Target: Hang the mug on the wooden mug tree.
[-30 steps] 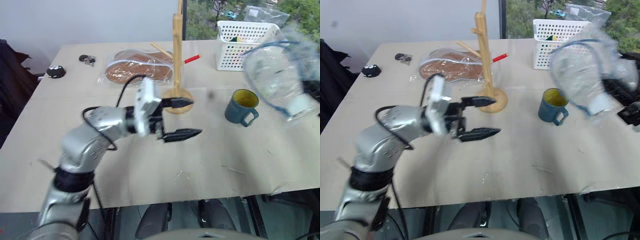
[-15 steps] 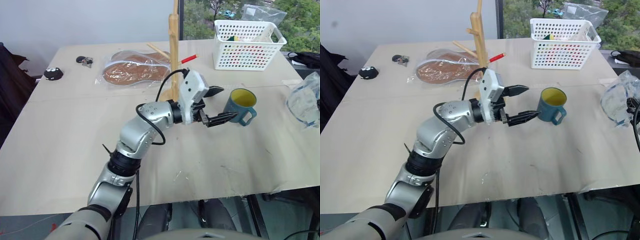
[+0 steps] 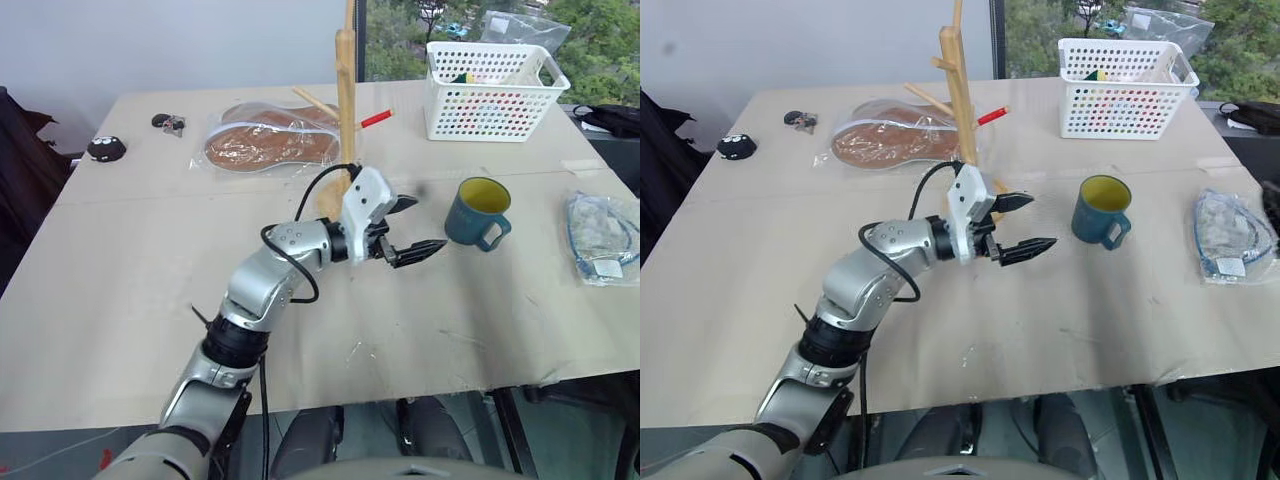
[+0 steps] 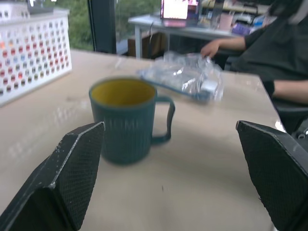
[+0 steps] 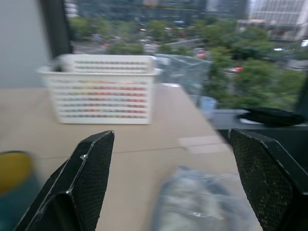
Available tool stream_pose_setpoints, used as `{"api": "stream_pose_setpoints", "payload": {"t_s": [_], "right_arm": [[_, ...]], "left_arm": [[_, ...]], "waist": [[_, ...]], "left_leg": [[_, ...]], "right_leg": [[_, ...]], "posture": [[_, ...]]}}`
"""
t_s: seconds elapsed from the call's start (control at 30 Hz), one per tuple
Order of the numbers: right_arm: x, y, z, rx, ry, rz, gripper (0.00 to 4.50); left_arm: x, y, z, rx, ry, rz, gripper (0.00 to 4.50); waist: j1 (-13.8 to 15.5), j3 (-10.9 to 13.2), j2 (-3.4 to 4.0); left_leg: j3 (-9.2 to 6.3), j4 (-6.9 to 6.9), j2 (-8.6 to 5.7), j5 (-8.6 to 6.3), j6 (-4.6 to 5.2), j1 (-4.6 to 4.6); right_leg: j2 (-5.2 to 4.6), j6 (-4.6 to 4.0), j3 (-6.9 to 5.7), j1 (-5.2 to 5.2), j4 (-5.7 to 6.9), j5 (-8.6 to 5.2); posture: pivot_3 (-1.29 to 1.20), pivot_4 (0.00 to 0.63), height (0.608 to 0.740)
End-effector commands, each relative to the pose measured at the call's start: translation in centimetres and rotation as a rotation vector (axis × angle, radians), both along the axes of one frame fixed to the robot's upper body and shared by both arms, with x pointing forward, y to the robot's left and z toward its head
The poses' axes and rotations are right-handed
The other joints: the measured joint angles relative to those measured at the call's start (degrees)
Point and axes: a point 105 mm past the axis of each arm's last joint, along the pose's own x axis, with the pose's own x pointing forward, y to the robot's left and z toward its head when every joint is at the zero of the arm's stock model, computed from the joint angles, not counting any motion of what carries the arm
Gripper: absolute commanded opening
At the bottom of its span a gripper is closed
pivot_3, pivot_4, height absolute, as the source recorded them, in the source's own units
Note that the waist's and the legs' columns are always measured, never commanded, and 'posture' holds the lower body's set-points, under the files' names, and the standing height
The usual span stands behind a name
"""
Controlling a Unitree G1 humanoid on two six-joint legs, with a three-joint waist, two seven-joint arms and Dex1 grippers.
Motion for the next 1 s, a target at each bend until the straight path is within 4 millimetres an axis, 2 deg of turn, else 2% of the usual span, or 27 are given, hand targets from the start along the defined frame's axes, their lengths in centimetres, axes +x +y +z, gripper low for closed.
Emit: {"api": "stream_pose_setpoints", "payload": {"t_s": [0.03,0.13,0.2,0.33,0.53,0.8,0.83,0.9,1.0], "right_arm": [[1.2,5.1,-3.5,0.024,0.098,0.031,3.81],[2.1,6.6,-6.8,0.060,0.176,-0.070,3.81],[2.3,8.2,-8.4,0.057,0.212,-0.062,3.81],[3.1,9.6,-10.4,0.022,0.251,-0.082,3.81],[5.5,10.0,-11.3,0.012,0.214,-0.134,3.81],[7.4,9.6,-11.6,0.020,0.174,-0.166,3.81],[7.6,9.5,-11.7,0.020,0.173,-0.167,3.44],[8.0,9.4,-11.7,0.022,0.161,-0.169,2.98],[8.3,9.4,-11.6,0.022,0.145,-0.159,1.42]], "left_arm": [[-0.6,-0.3,1.0,-0.001,-0.066,0.017,4.50],[-0.6,-0.7,1.0,0.009,-0.082,0.032,4.50],[-0.9,-0.9,1.1,0.013,-0.091,0.026,4.50],[-1.2,-1.1,1.2,0.006,-0.088,0.023,4.50],[-0.9,-1.3,1.7,-0.009,-0.089,0.034,4.50],[-0.9,-1.3,1.6,-0.002,-0.093,0.041,4.50],[-0.9,-1.2,1.6,-0.003,-0.094,0.042,4.50],[-0.8,-1.2,1.7,-0.006,-0.100,0.047,4.50],[-0.7,-1.1,1.9,-0.012,-0.103,0.055,4.50]], "waist": [[0.0,-0.1,-0.13],[0.1,-0.1,-0.12],[0.5,-0.1,-0.08],[0.6,-0.1,-0.09],[0.2,-0.1,-0.08],[0.0,-0.1,-0.08],[0.0,-0.1,-0.08],[0.0,-0.1,-0.08],[0.0,-0.1,-0.08]], "left_leg": [[-0.01,0.03,-0.03,0.00,0.00,-0.02],[-0.02,0.05,-0.03,0.15,-0.26,-0.03],[-0.02,0.05,-0.09,0.15,-0.27,-0.07],[-0.02,0.04,-0.11,0.16,-0.28,-0.11],[-0.03,0.02,-0.10,0.17,-0.31,-0.07],[-0.04,0.01,-0.10,0.18,-0.32,-0.07],[-0.04,0.00,-0.10,0.18,-0.32,-0.07],[-0.03,0.00,-0.10,0.18,-0.32,-0.06],[-0.05,0.00,-0.11,0.18,-0.32,-0.05]], "right_leg": [[-0.02,0.00,0.00,0.00,-0.01,0.00],[-0.02,0.00,-0.01,-0.02,0.01,0.00],[-0.06,0.00,0.00,-0.07,0.01,0.00],[-0.05,0.00,0.00,-0.14,-0.04,0.00],[-0.01,-0.01,-0.03,-0.13,0.02,0.00],[0.00,-0.01,-0.03,-0.13,0.00,0.00],[-0.01,-0.01,-0.03,-0.13,0.00,0.00],[-0.01,-0.01,-0.02,-0.13,0.01,0.00],[0.00,-0.01,-0.03,-0.13,0.04,0.00]], "posture": [[0.00,0.150,0.740],[0.00,0.150,0.740],[0.00,0.150,0.740],[0.00,0.150,0.740],[0.00,0.150,0.740],[0.00,0.150,0.740],[0.00,0.150,0.740],[0.00,0.150,0.740],[0.00,0.150,0.740]]}}
